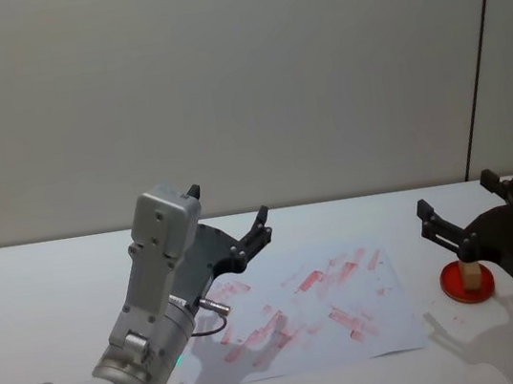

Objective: Use the one hand to pick up the stamp and affix it onto the A4 paper.

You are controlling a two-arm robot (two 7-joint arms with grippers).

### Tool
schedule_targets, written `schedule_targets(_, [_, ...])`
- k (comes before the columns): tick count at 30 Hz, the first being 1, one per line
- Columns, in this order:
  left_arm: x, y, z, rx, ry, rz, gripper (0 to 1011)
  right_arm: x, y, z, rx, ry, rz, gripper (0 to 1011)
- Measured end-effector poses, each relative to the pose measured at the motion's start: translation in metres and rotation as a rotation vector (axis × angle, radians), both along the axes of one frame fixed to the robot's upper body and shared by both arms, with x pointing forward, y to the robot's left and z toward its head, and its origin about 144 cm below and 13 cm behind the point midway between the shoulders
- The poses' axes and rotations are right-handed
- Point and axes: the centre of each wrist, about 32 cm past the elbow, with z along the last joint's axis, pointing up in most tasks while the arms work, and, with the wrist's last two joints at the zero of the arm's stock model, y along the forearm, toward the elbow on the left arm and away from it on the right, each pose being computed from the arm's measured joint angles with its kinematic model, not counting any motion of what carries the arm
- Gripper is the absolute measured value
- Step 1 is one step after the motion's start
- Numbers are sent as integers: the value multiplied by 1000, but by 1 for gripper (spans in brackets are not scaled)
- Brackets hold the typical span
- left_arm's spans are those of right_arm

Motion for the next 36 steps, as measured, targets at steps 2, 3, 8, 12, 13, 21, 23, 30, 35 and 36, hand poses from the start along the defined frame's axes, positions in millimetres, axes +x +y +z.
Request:
schedule_targets(2, [0, 0, 0, 0, 0, 0, 1003, 0, 0, 0, 0, 0, 0, 1001])
schedule_targets(3, [0, 0, 0, 0, 0, 0, 1002, 0, 0, 0, 0, 0, 0, 1001])
schedule_targets(8, [0, 0, 0, 0, 0, 0, 1003, 0, 0, 0, 0, 0, 2, 1001])
schedule_targets(12, [0, 0, 0, 0, 0, 0, 1002, 0, -3, 0, -2, 2, 10, 1001])
schedule_targets(13, [0, 0, 0, 0, 0, 0, 1003, -1, -3, 0, -3, 3, 11, 1001])
schedule_targets(21, [0, 0, 0, 0, 0, 0, 1002, -8, -20, -1, -33, 31, 29, 1001])
schedule_targets(23, [0, 0, 0, 0, 0, 0, 1002, -10, -25, -1, -42, 43, 29, 1001])
schedule_targets(30, [0, 0, 0, 0, 0, 0, 1003, -17, -38, -3, -72, 90, 20, 1001])
schedule_targets(35, [0, 0, 0, 0, 0, 0, 1002, -18, -41, -3, -90, 131, 14, 1001])
schedule_targets(36, [0, 0, 0, 0, 0, 0, 1002, -18, -42, -4, -95, 141, 12, 1001])
